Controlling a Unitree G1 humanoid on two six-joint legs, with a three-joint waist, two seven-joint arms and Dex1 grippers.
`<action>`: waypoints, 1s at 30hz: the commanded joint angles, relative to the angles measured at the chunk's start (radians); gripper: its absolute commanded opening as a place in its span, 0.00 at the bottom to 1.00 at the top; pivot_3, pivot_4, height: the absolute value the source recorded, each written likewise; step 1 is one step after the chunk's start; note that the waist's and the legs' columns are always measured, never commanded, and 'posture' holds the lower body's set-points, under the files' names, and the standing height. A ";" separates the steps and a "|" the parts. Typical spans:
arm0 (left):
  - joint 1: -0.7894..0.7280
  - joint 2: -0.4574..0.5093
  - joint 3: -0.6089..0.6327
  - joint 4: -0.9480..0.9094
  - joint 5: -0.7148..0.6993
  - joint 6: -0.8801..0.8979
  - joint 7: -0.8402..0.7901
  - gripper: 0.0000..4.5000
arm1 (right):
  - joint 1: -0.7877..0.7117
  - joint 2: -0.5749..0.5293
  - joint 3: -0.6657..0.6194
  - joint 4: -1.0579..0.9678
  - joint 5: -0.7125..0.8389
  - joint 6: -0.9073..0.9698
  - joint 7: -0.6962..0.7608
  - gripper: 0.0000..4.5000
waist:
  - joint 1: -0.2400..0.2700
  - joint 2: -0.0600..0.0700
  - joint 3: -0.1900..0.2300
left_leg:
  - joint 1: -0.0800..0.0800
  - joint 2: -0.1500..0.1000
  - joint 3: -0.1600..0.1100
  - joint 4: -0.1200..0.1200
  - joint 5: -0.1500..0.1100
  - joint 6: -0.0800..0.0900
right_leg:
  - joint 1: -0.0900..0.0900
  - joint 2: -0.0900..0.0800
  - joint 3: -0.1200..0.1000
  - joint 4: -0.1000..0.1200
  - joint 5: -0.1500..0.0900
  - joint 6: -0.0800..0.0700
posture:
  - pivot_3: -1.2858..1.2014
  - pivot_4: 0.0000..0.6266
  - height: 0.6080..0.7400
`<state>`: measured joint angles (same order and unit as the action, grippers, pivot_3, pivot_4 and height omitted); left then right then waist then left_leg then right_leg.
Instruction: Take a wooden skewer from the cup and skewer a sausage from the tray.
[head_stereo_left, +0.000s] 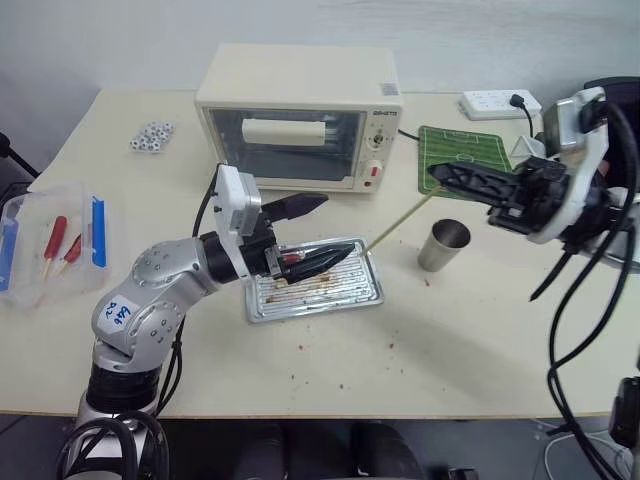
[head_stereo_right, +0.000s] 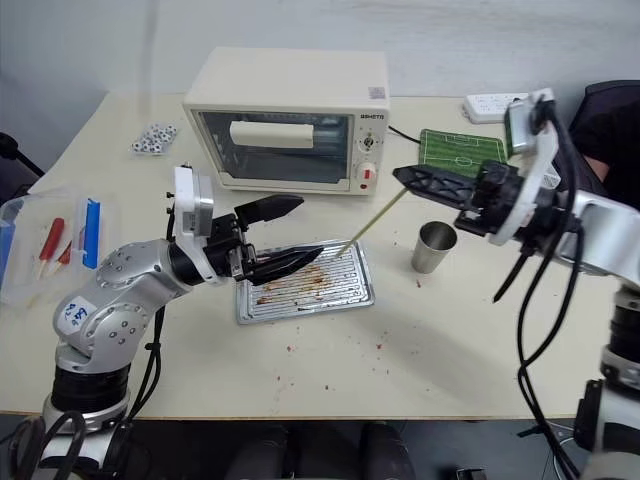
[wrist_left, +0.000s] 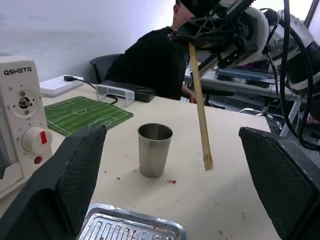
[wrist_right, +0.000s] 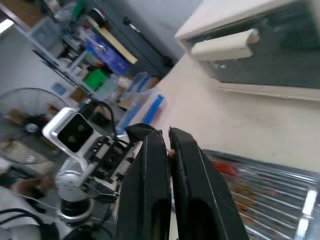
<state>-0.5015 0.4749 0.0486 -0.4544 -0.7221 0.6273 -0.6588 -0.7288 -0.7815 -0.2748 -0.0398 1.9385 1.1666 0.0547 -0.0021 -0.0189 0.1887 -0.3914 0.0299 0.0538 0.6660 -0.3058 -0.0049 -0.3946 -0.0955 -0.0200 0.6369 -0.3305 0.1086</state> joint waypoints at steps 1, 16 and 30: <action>-0.002 -0.015 0.029 -0.054 -0.033 -0.013 0.024 1.00 | -0.043 0.071 -0.027 0.003 0.034 -0.039 -0.045 0.01 | 0.000 0.000 0.000 | 0.000 0.000 0.000 0.000 0.000 0.000 | 0.000 0.000 0.000 0.000 0.000 0.000 | 0.52 0.24 1.00; -0.017 -0.081 0.013 -0.031 -0.035 -0.047 0.043 0.86 | -0.059 0.230 -0.095 -0.016 0.034 -0.047 -0.168 0.00 | 0.000 0.000 0.000 | -0.002 0.000 -0.001 0.000 0.000 0.001 | 0.000 0.000 -0.001 0.000 0.001 0.001 | 0.52 0.24 1.00; -0.050 -0.109 -0.022 0.034 0.012 -0.084 0.038 0.55 | -0.077 0.303 -0.136 -0.036 0.034 -0.050 -0.224 0.00 | -0.002 0.000 0.000 | -0.002 0.000 -0.001 -0.001 0.000 0.001 | 0.000 0.000 -0.001 0.000 0.000 0.001 | 0.52 0.24 1.00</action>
<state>-0.5321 0.3705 0.0244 -0.4141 -0.7139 0.5679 -0.6149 -0.7781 -0.4848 -0.3743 -0.0365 1.9473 1.1307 -0.1703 -0.0037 -0.0188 0.1887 -0.3933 0.0301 0.0533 0.6646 -0.3059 -0.0035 -0.3951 -0.0956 -0.0210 0.6372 -0.3300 0.1095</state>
